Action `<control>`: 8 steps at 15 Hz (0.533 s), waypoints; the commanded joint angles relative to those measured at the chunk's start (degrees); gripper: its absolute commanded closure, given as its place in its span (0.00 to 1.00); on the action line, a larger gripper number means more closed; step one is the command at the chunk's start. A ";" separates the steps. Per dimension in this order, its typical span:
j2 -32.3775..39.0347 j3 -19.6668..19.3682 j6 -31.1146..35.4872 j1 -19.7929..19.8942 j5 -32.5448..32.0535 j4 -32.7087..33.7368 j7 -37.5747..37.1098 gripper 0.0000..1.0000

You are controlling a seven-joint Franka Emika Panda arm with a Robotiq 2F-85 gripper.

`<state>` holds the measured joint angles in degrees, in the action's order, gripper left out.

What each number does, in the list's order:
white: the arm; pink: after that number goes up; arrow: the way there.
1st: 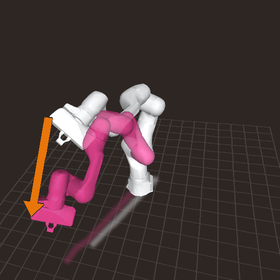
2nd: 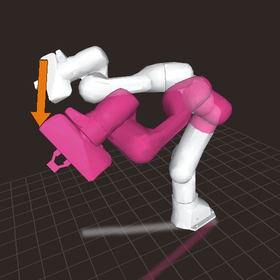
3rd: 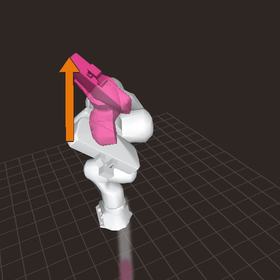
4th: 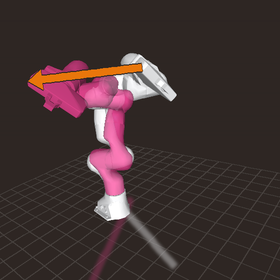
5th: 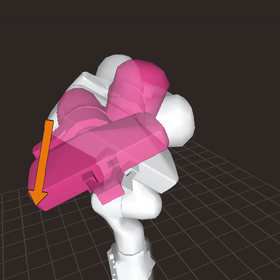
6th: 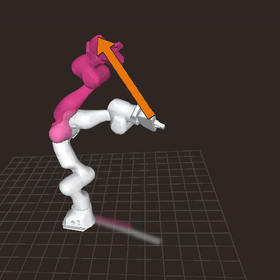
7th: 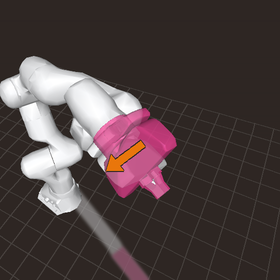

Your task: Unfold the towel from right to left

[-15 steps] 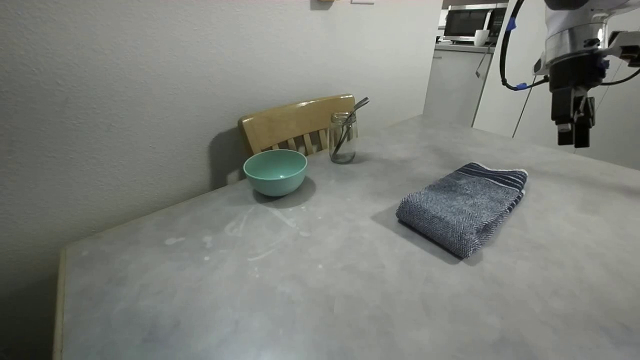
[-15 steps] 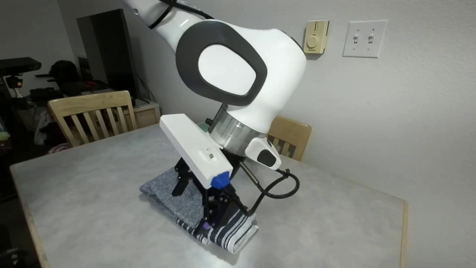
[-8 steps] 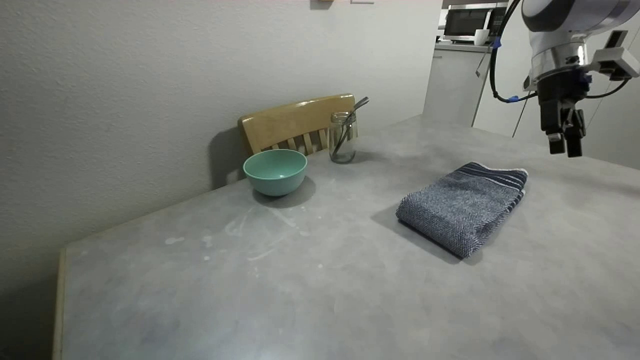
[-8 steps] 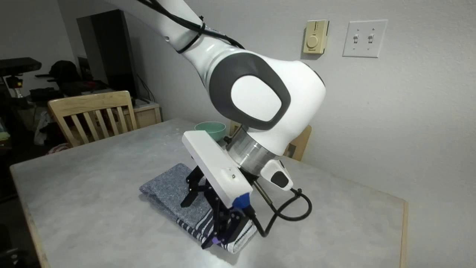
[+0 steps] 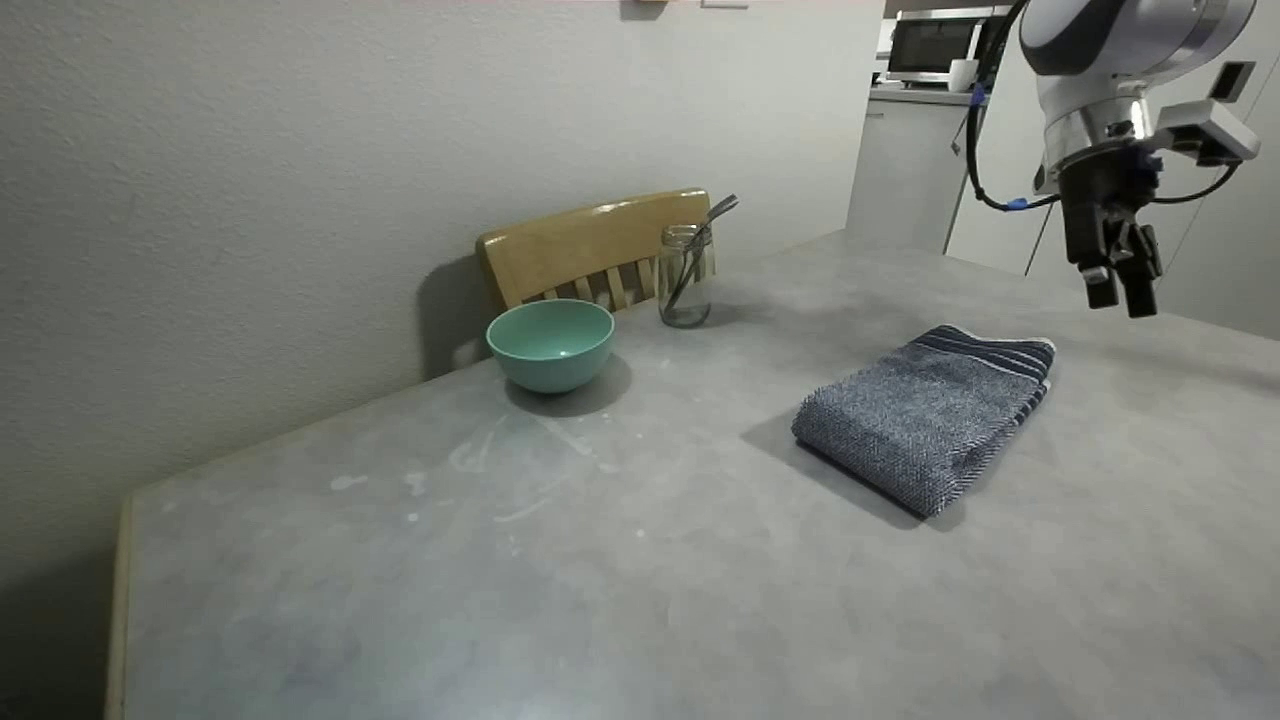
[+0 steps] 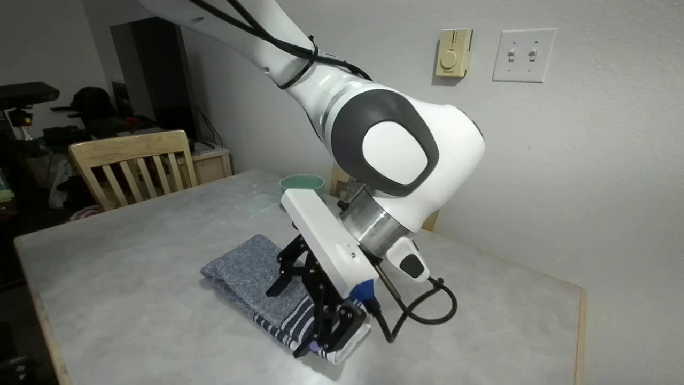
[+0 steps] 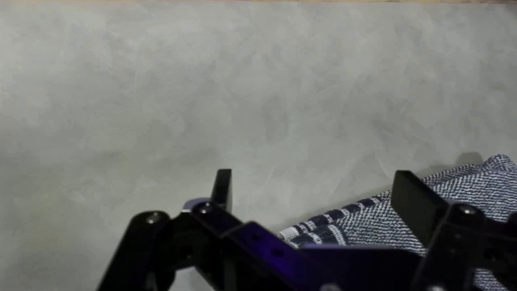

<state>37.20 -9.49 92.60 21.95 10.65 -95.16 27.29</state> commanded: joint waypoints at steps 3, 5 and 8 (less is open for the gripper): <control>0.54 1.01 2.28 1.08 0.40 0.18 -1.32 0.00; 0.76 1.13 6.24 1.49 1.98 0.00 -2.31 0.00; 1.26 2.06 12.01 2.51 5.68 -0.37 -1.84 0.00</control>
<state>37.94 -9.34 100.07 22.24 13.02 -95.20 25.28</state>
